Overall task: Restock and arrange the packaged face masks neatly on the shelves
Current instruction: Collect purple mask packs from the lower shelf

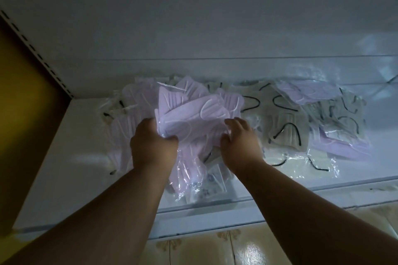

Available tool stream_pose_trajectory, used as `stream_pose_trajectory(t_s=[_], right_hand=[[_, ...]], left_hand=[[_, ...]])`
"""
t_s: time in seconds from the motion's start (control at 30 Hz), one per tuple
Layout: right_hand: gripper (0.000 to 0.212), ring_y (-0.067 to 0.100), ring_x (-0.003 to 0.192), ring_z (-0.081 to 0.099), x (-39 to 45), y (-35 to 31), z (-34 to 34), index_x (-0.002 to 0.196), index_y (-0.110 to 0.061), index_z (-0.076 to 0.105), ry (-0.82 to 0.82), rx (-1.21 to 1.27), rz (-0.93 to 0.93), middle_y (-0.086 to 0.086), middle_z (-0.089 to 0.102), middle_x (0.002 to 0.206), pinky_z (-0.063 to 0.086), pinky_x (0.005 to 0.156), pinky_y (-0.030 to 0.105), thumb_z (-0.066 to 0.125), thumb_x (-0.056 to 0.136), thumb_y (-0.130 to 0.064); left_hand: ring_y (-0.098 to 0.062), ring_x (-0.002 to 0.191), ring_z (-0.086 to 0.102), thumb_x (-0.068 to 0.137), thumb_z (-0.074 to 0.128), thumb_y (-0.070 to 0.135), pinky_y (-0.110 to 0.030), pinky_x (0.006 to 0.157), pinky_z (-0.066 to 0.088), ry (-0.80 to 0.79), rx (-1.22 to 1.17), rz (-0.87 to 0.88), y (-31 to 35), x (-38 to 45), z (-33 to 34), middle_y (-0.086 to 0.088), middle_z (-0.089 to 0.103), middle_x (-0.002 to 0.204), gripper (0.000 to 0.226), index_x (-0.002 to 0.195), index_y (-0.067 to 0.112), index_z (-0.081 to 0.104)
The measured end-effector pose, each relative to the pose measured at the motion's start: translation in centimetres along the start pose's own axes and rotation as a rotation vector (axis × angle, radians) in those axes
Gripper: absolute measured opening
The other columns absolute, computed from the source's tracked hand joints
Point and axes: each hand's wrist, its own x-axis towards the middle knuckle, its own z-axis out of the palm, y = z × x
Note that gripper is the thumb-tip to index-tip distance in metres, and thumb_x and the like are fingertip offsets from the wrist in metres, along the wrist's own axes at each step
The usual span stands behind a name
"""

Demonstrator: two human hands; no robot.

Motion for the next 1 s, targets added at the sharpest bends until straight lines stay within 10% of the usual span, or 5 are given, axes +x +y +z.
stream_pose_trajectory(t_s=[0.2,0.37,0.47,0.7,1.0], right_hand=[[0.042,0.018,0.088,0.067,-0.4,-0.6,0.0,0.130,-0.025,0.056,0.028,0.614,0.427,0.001,0.067,0.107,0.056,0.077,0.026,0.047,0.092,-0.008],[0.037,0.024,0.074,0.062,0.5,-0.1,0.4,0.121,-0.018,0.056,0.087,0.957,0.777,0.005,0.064,0.092,0.054,0.069,0.037,0.066,0.086,-0.013],[0.029,0.023,0.074,0.064,0.9,0.0,0.3,0.100,-0.009,0.066,0.014,1.090,0.894,0.007,0.067,0.083,0.054,0.072,0.035,0.080,0.079,-0.022],[0.033,0.025,0.067,0.070,0.5,0.2,-0.5,0.111,-0.001,0.069,-0.130,1.286,0.823,0.016,0.074,0.091,0.055,0.060,0.033,0.080,0.082,-0.013],[0.026,0.029,0.093,0.070,0.4,-0.7,-4.4,0.116,-0.010,0.064,0.280,1.401,0.763,0.008,0.072,0.105,0.056,0.091,0.048,0.070,0.091,-0.006]], left_hand=[[-0.031,0.092,0.059,0.079,0.065,0.034,-0.034,0.078,0.053,-0.175,0.102,-0.054,2.4,-0.3,0.0,-0.009,0.063,0.106,0.045,0.122,0.027,0.052],[-0.017,0.088,0.064,0.075,0.081,0.021,-0.029,0.075,0.053,-0.273,-0.385,-0.186,3.5,-1.5,1.2,0.004,0.065,0.104,0.049,0.114,0.025,0.051],[-0.029,0.090,0.072,0.057,0.085,0.031,-0.051,0.081,0.060,-0.473,-0.584,-0.347,3.4,-1.7,2.4,-0.006,0.073,0.102,0.063,0.116,0.022,0.065],[-0.029,0.097,0.072,0.065,0.077,0.023,-0.055,0.094,0.055,-0.611,-0.551,-0.219,3.1,-2.0,2.9,-0.006,0.077,0.100,0.044,0.109,0.022,0.072],[-0.022,0.074,0.061,0.084,0.052,0.053,-0.034,0.078,0.049,-0.504,-0.486,-0.193,4.6,-2.5,0.7,-0.007,0.068,0.083,0.037,0.085,0.020,0.070]])
